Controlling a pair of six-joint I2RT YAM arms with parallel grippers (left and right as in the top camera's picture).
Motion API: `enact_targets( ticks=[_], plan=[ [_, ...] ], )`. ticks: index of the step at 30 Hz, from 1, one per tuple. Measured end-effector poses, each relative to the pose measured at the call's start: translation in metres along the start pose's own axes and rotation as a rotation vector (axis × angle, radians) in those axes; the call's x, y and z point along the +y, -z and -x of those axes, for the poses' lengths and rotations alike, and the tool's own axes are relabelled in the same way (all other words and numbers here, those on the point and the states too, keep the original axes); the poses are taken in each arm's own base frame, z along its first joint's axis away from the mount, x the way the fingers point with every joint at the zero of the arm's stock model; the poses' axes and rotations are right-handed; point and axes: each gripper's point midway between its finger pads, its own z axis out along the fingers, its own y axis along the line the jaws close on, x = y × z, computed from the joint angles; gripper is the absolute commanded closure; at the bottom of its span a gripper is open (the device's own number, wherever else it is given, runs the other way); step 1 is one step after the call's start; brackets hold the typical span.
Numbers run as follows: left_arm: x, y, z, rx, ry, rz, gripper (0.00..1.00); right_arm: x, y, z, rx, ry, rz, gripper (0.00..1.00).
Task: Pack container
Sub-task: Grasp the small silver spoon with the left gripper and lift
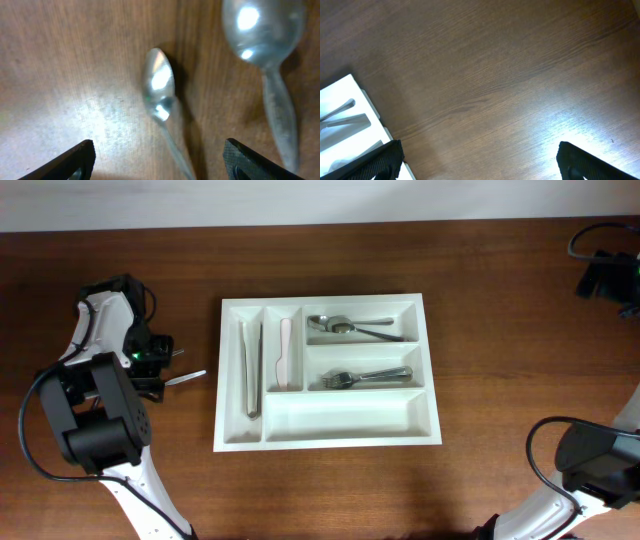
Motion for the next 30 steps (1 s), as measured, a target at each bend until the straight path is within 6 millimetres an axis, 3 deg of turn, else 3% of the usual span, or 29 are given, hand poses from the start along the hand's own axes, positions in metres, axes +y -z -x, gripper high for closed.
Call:
enact_targets(
  ticks=[4, 13, 16, 19, 30],
  plan=[
    [0.002, -0.002, -0.001, 0.001, -0.001, 0.007, 0.24, 0.0, 0.0, 0.0, 0.0, 0.0, 0.0, 0.01],
    [-0.002, -0.017, 0.006, -0.047, 0.002, -0.036, 0.26, 0.0, 0.0, -0.001, 0.003, 0.0, 0.0, 0.01],
    [-0.005, -0.018, 0.007, -0.054, 0.002, -0.059, 0.34, 0.0, 0.0, -0.001, 0.004, -0.001, 0.0, 0.01],
    [-0.01, -0.017, 0.01, -0.068, 0.002, -0.077, 0.5, 0.0, 0.0, -0.001, 0.004, 0.0, 0.0, 0.01],
    [-0.008, -0.019, 0.017, -0.116, 0.001, -0.066, 0.71, 0.0, 0.0, -0.001, 0.003, 0.0, 0.0, 0.01]
  ],
)
